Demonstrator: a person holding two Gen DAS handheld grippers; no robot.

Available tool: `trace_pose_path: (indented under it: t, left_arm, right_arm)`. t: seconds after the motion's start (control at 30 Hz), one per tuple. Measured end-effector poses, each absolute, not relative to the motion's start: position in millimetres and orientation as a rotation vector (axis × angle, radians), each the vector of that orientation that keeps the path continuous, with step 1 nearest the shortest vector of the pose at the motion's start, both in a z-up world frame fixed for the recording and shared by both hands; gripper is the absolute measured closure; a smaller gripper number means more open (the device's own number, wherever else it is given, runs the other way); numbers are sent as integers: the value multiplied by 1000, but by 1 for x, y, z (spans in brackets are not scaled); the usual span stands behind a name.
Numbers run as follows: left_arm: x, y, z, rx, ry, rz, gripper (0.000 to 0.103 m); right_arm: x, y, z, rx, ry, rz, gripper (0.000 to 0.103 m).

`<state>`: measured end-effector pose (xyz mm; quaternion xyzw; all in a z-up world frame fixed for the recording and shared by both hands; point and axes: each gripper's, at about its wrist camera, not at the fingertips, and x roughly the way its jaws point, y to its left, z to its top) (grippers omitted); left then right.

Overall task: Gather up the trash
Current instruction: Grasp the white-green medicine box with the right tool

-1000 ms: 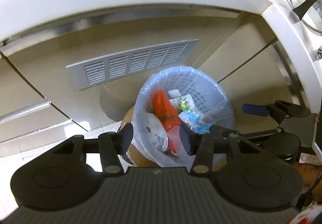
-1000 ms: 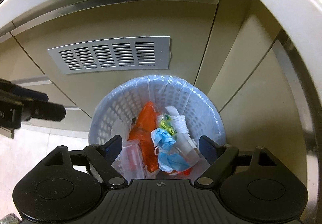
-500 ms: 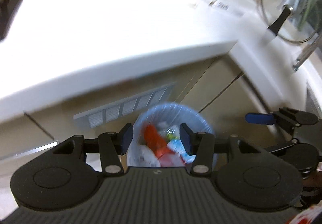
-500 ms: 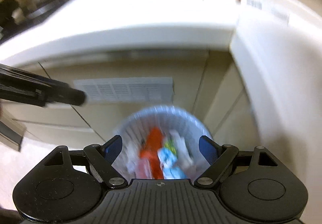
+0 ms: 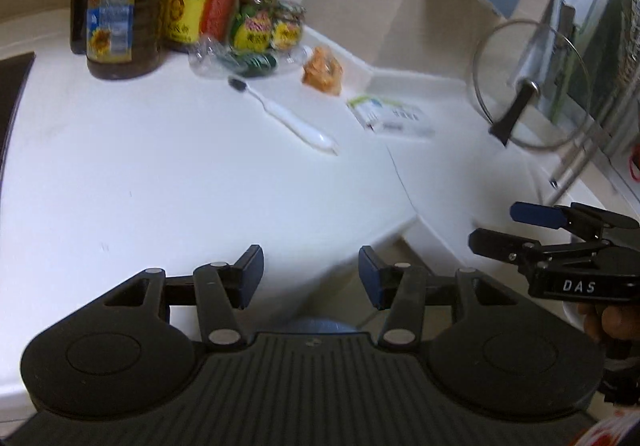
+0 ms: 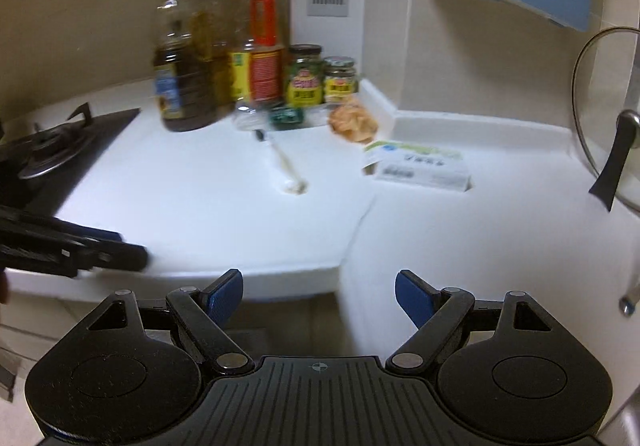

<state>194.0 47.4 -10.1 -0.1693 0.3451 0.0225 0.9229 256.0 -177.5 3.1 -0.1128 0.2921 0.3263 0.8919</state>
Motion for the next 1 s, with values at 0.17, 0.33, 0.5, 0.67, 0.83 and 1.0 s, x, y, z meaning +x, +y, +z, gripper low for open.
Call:
trace_pose_path:
  t: [0.17, 0.33, 0.5, 0.67, 0.83, 1.0]
  left_arm:
    - [213, 56, -10, -370, 705, 128, 54]
    - [235, 54, -6, -368, 703, 204, 54]
    - [259, 51, 5, -349, 718, 256, 52]
    - [281, 47, 20, -329, 704, 286, 48]
    - [305, 44, 22, -323, 719, 251, 48]
    - [316, 52, 22, -365, 711, 238, 48]
  right_arm:
    - [318, -188, 1, -366, 566, 738, 20]
    - [394, -186, -8, -512, 557, 850, 20]
    - [462, -175, -13, -662, 550, 976, 17]
    - [512, -163, -17, -718, 529, 1112, 11]
    - [534, -146, -26, -781, 543, 1186, 11]
    - [549, -130, -32, -845, 586, 1252, 11]
